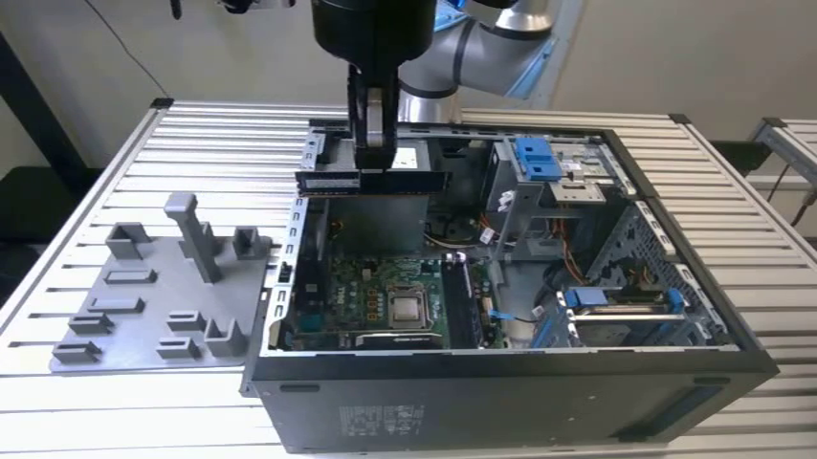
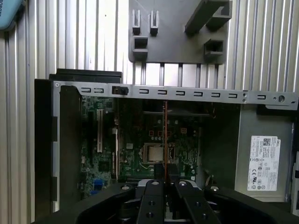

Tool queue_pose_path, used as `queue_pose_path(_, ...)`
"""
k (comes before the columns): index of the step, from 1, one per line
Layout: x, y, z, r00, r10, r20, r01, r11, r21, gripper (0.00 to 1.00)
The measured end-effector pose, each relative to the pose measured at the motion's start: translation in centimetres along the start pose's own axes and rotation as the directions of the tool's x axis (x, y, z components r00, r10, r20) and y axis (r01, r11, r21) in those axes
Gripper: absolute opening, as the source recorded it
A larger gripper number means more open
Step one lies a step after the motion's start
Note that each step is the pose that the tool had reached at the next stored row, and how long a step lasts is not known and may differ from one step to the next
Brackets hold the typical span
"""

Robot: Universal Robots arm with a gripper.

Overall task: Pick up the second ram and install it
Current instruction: 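Pick up the second ram and move it above second insertion slot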

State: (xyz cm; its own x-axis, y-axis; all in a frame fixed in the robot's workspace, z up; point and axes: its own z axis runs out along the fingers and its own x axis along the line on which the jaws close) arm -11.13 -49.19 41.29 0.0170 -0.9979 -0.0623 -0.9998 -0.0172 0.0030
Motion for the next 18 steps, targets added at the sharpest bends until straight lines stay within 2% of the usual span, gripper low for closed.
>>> queue_pose_path(18, 0.05, -2.80, -0.02, 1.0000, 0.000, -0.0001, 0.000, 1.0000, -0.0001, 0.14)
